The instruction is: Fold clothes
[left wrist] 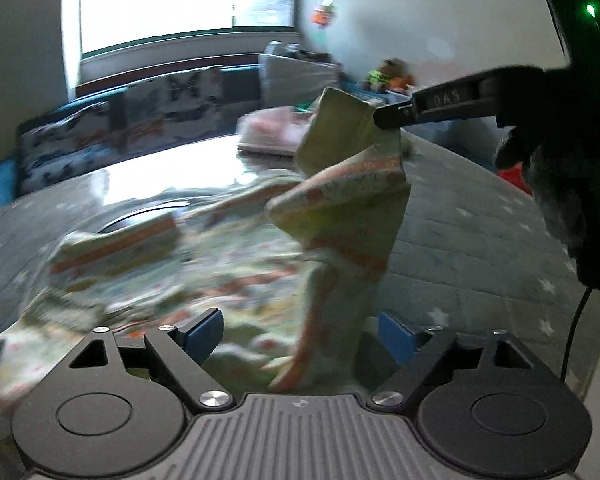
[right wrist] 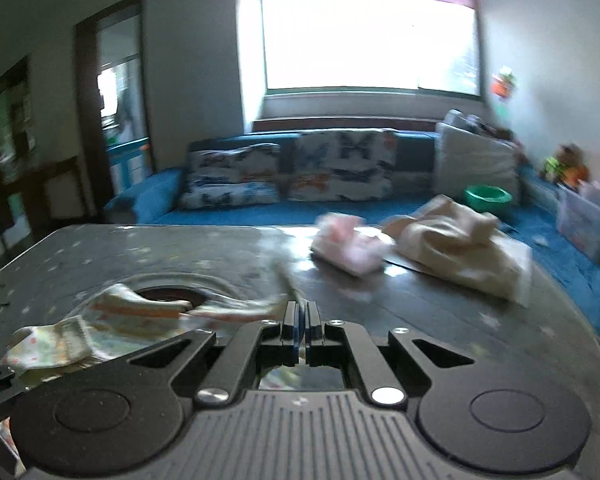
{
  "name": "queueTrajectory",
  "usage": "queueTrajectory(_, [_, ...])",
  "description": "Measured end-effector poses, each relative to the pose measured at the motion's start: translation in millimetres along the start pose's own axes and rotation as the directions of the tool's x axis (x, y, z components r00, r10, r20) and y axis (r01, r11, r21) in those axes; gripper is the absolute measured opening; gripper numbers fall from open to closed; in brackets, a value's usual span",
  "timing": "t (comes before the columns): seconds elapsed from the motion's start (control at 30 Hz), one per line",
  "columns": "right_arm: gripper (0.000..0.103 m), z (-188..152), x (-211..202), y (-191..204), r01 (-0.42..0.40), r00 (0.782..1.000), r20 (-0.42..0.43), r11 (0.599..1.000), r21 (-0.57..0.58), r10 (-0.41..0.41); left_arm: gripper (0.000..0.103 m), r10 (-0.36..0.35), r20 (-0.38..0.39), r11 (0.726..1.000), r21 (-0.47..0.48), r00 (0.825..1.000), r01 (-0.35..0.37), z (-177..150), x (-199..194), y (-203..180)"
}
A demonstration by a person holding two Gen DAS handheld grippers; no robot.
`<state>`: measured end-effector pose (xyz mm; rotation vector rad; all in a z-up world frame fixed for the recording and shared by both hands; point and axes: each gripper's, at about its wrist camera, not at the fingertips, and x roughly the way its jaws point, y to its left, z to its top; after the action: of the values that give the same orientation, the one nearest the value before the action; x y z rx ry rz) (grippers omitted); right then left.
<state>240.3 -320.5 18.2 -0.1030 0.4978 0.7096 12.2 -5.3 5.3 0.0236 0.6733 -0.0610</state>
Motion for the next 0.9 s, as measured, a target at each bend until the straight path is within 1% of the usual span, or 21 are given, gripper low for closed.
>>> queueTrajectory(0.13, [0.002,-20,-12,-31,0.046,0.999,-0.033,0.995,0.086,-0.043,0.086,-0.027,0.0,0.996,0.08,1.0,0.027,0,15,-19])
queueTrajectory(0.2, [0.002,-30,-18,-47,0.07,0.997,-0.05,0.989,0.128,-0.064,0.086,-0.056,-0.004,0.993,0.105,0.998,0.056,-1,19,-29])
queueTrajectory(0.27, [0.002,-40,-24,-62,0.094,0.994,-0.069,0.981,0.169,-0.083,0.086,-0.066,-0.001,0.988,0.141,0.998,0.065,-1,22,-40])
queueTrajectory(0.3, [0.005,-44,-27,-70,0.106,0.993,-0.078,0.976,0.19,-0.093,0.082,-0.065,0.003,0.985,0.161,0.998,0.063,-1,25,-44])
queueTrajectory(0.4, [0.009,-56,-22,-78,0.117,0.99,-0.106,0.972,0.205,-0.096,0.078,-0.053,0.001,0.98,0.194,0.999,0.052,0,33,-51])
queueTrajectory(0.43, [0.016,-59,-18,-80,0.112,0.99,-0.113,0.971,0.211,-0.09,0.076,-0.047,-0.003,0.979,0.199,0.999,0.047,1,37,-51])
queueTrajectory(0.47, [0.019,-61,-13,-81,0.107,0.989,-0.121,0.97,0.217,-0.082,0.073,-0.043,-0.011,0.98,0.196,0.999,0.045,2,39,-51])
queueTrajectory(0.53, [0.027,-65,-2,-79,0.095,0.988,-0.14,0.973,0.211,-0.066,0.07,-0.037,-0.027,0.982,0.186,0.999,0.041,3,45,-49])
queueTrajectory(0.63, [0.033,-67,20,-73,0.087,0.984,-0.169,0.976,0.201,-0.053,0.068,-0.029,-0.05,0.985,0.168,0.998,0.037,3,52,-44])
queueTrajectory(0.7, [0.034,-69,31,-70,0.091,0.981,-0.186,0.976,0.197,-0.054,0.065,-0.024,-0.064,0.985,0.167,0.998,0.034,4,56,-43])
queueTrajectory(0.8, [0.034,-73,46,-66,0.113,0.975,-0.206,0.979,0.169,-0.077,0.064,-0.025,-0.075,0.986,0.162,0.997,0.037,3,60,-42])
queueTrajectory(0.87, [0.034,-76,49,-61,0.117,0.976,-0.201,0.985,0.131,-0.089,0.063,-0.031,-0.079,0.987,0.157,0.996,0.043,4,61,-40])
queueTrajectory(0.9, [0.026,-76,49,-57,0.119,0.975,-0.198,0.987,0.105,-0.097,0.061,-0.033,-0.079,0.986,0.159,0.996,0.045,5,61,-40])
